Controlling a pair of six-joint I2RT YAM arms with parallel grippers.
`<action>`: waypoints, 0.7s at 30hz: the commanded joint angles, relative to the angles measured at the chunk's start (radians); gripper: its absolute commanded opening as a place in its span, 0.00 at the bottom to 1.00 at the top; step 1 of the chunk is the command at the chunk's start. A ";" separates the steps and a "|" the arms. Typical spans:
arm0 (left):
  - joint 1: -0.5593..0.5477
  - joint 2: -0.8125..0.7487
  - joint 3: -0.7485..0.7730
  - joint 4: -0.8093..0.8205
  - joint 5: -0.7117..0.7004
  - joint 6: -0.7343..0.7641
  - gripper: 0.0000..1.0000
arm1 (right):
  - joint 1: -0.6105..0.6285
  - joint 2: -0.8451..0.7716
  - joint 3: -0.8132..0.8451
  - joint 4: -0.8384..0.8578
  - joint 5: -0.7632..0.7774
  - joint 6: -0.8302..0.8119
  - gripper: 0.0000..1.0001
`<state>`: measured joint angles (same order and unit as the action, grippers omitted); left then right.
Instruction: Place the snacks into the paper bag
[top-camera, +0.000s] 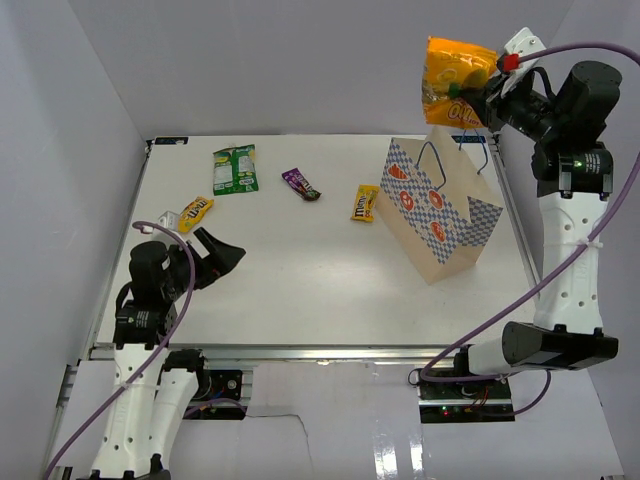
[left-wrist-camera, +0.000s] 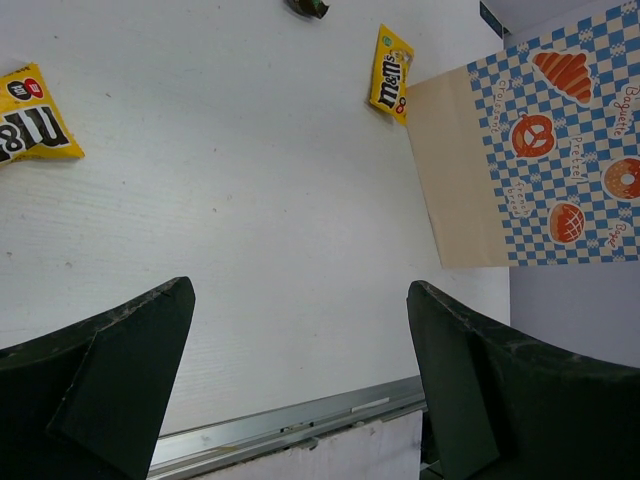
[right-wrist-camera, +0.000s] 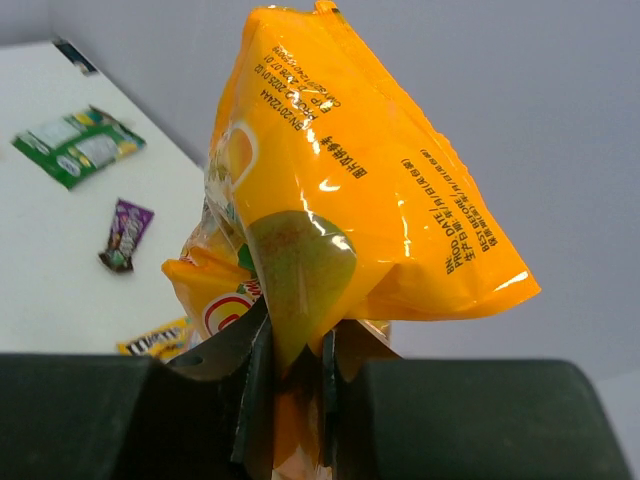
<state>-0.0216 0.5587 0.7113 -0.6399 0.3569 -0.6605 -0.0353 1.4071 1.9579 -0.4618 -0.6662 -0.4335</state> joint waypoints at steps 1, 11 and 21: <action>0.002 0.007 -0.012 0.037 0.024 0.016 0.98 | -0.032 -0.033 -0.074 0.089 0.092 -0.039 0.08; 0.002 0.026 -0.013 0.052 0.030 0.021 0.98 | -0.054 -0.062 -0.169 0.039 0.122 -0.112 0.08; 0.002 0.035 -0.004 0.054 0.002 0.015 0.98 | -0.054 -0.091 -0.228 -0.020 0.114 -0.195 0.08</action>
<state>-0.0216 0.5869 0.6983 -0.6048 0.3725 -0.6518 -0.0875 1.3754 1.7153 -0.5900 -0.5339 -0.5911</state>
